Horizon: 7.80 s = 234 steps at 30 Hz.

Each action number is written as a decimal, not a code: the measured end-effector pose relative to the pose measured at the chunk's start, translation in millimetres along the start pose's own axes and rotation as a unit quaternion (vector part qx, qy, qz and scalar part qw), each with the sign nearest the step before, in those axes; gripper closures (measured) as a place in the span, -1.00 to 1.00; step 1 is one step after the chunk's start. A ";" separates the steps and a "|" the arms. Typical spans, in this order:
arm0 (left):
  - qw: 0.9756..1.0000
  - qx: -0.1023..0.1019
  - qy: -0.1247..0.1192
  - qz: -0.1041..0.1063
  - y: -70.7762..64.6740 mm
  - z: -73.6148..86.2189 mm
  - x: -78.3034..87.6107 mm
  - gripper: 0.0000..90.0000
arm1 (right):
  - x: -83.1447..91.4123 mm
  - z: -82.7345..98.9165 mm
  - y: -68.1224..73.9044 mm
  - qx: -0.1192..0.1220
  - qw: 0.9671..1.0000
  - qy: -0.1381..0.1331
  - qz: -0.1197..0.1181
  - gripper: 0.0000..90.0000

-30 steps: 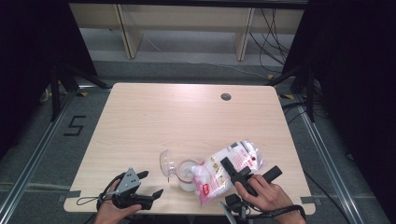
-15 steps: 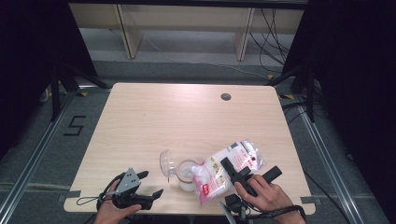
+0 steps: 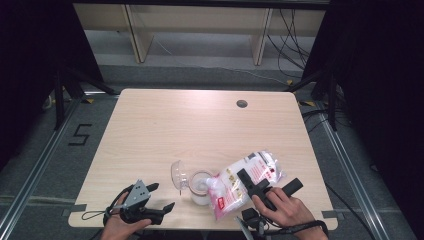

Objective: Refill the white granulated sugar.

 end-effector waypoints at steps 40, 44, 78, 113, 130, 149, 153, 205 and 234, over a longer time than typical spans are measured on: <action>1.000 -0.001 0.000 -0.001 0.0 -0.1 0.1 -0.64 | 2.8 3.6 1.3 -0.010 1.000 0.001 -0.002 0.56; 1.000 0.004 -0.007 0.002 -1.1 -1.3 -0.4 -0.64 | 3.3 5.1 -0.3 -0.010 1.000 0.001 -0.002 0.57; 1.000 -0.007 -0.003 -0.001 0.6 -1.7 1.2 -0.64 | 5.2 4.7 1.0 -0.017 1.000 -0.003 0.003 0.58; 1.000 -0.010 -0.005 -0.001 1.0 -2.1 1.7 -0.63 | 4.1 6.6 2.8 -0.020 1.000 -0.001 -0.002 0.60; 1.000 -0.006 -0.003 -0.003 1.0 -1.5 1.5 -0.63 | 2.6 2.4 1.2 -0.005 1.000 -0.003 -0.005 0.60; 1.000 -0.008 -0.003 -0.003 0.9 -1.6 1.5 -0.63 | 5.6 10.1 3.7 -0.007 1.000 0.009 -0.010 0.60; 1.000 -0.010 -0.004 -0.001 0.7 -1.8 1.3 -0.63 | 6.4 6.3 2.9 0.000 1.000 0.005 -0.009 0.60; 1.000 -0.009 -0.004 0.000 0.6 -1.7 0.5 -0.63 | 6.7 10.7 2.1 0.006 1.000 0.014 -0.018 0.63; 1.000 -0.010 -0.004 -0.001 0.6 -1.8 1.4 -0.63 | 5.8 3.2 0.6 0.002 1.000 -0.004 -0.016 0.64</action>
Point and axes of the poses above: each handheld gripper's, and its own axes: x roughly backward along the jaws, z roughly out of its underside, y roughly to its left, the point moved 9 cm from there along -x, roughly forward along the jaws, and after that the axes turned 8 degrees about y, right-handed, at the moved point
